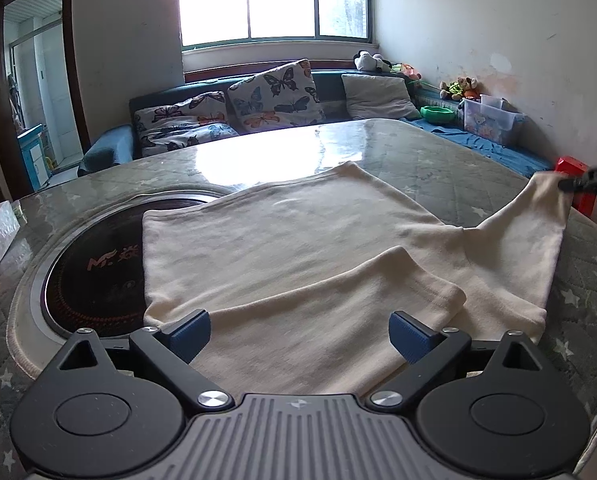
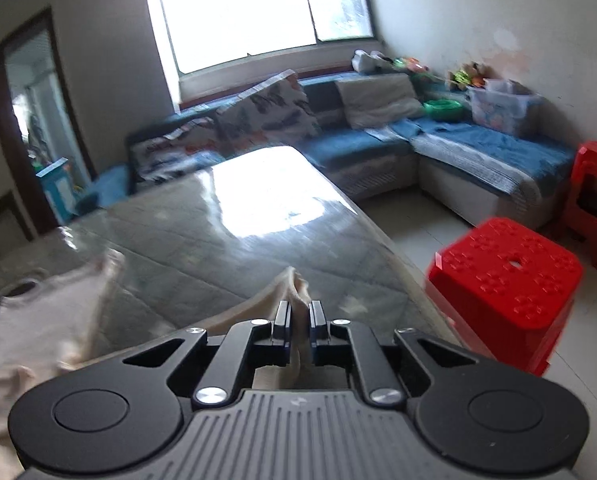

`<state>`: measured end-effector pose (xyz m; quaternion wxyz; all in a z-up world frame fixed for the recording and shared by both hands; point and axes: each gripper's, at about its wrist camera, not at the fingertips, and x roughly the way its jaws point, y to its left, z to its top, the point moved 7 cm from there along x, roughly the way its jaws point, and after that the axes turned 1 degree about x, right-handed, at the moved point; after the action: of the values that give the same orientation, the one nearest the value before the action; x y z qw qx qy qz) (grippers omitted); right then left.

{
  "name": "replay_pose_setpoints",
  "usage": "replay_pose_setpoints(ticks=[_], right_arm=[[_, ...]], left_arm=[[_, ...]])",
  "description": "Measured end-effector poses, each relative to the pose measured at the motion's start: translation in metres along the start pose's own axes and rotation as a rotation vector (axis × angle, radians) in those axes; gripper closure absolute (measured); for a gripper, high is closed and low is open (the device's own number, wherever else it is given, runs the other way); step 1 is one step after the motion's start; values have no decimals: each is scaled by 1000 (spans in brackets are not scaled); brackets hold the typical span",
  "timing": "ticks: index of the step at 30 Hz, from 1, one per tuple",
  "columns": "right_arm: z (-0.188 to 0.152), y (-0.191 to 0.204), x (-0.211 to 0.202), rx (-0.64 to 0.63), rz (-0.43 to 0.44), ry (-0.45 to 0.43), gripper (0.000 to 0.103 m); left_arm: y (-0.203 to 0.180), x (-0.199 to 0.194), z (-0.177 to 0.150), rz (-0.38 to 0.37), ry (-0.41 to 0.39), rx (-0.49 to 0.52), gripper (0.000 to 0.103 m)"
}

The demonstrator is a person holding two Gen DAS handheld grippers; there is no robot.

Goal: Fold clothes

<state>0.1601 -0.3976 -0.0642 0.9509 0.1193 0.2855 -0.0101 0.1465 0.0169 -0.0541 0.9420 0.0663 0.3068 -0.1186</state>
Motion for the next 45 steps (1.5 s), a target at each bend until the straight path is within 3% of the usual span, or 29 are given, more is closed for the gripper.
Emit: replay_pose_setpoints(ticks=[6,15,21,28,38,41,44,45], right_arm=[[25,56,-33,-72,162,-40,95],[41,174,-56,-257,382,-46,95],[28,258,-56,-376,491,-3,96],[-14,328,-56,-502,580,75,96],[-71,367,-55,-635,691,209,97],[-76,366,-54,-644,692,213,96],[-76,357,-51,-668,664,217,90],[-77,351,-48,-680,640,220,83]], left_arm=[[10,-6,-4,11,-14,-26,5],[44,-27,-13,49,-51,-92,4],[64,-39,-24,63,-71,-141,3],[85,-48,-38,81,-72,-194,3],[99,-50,-48,108,-62,-229,2],[98,-52,-47,109,-63,-232,2],[94,-55,-41,109,-84,-214,4],[91,-56,-39,103,-91,-204,6]])
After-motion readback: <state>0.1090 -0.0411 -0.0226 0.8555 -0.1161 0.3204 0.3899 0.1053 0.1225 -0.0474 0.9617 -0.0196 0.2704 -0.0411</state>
